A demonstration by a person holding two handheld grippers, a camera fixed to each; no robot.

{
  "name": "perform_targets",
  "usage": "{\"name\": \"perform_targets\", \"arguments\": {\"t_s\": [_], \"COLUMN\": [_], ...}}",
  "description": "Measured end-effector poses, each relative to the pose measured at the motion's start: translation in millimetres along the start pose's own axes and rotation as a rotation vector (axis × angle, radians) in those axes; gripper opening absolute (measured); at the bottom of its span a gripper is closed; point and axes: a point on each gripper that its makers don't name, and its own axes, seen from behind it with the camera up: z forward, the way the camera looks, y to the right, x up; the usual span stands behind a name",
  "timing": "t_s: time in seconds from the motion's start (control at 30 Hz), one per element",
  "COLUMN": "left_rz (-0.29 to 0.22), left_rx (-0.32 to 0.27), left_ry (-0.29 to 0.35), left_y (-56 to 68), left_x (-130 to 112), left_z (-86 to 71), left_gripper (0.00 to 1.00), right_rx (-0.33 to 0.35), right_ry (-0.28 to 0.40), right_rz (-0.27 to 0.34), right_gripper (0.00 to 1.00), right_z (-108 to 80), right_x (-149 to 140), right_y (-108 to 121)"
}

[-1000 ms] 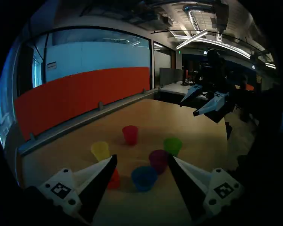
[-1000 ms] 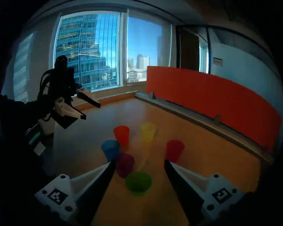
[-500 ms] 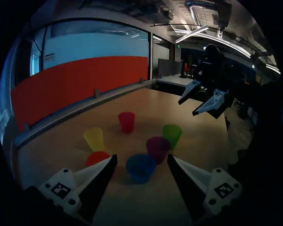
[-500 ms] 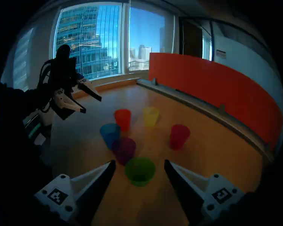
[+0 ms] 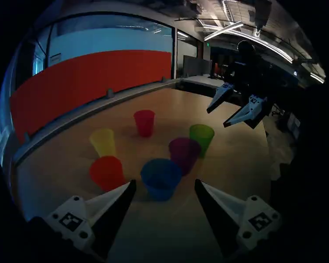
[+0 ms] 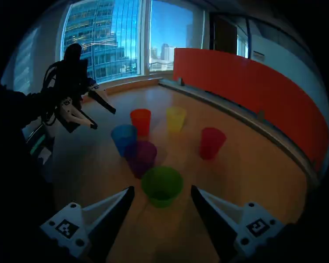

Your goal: Pour water

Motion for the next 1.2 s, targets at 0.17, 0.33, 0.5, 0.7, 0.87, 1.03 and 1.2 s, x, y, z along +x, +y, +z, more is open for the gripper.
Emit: {"name": "perform_targets", "arguments": {"t_s": [0.17, 0.33, 0.5, 0.7, 0.87, 1.03, 1.2], "left_rz": [-0.007, 0.000, 0.000, -0.008, -0.010, -0.017, -0.019], "left_rx": [-0.008, -0.011, -0.009, -0.011, -0.013, -0.022, -0.027], "left_ry": [-0.020, -0.036, -0.051, -0.065, -0.071, -0.070, -0.069], "left_y": [0.6, 0.9, -1.4, -3.8, -7.1, -7.4, -7.8], "left_x": [-10.7, -18.9, -26.8, -34.8, -37.9, -37.7, -36.6], "left_z": [9.2, 18.1, 27.6, 39.5, 48.6, 56.0, 62.0], "left_gripper": [0.99, 0.99, 0.99, 0.99, 0.99, 0.99, 0.99], "right_rx": [-0.001, -0.001, 0.000, 0.009, 0.011, 0.016, 0.022], "right_ry": [-0.020, -0.042, -0.053, -0.061, -0.065, -0.066, -0.065], "right_rz": [-0.002, 0.001, 0.008, 0.020, 0.021, 0.020, 0.020], "right_gripper": [1.00, 1.00, 1.00, 1.00, 1.00, 1.00, 1.00], "right_z": [8.4, 17.7, 28.7, 41.2, 50.2, 57.5, 62.8], "right_x": [-11.6, -24.0, -32.3, -37.6, -38.8, -38.3, -37.0], "right_y": [-0.2, 0.4, 1.3, 0.9, 2.3, 2.7, 2.4]}}
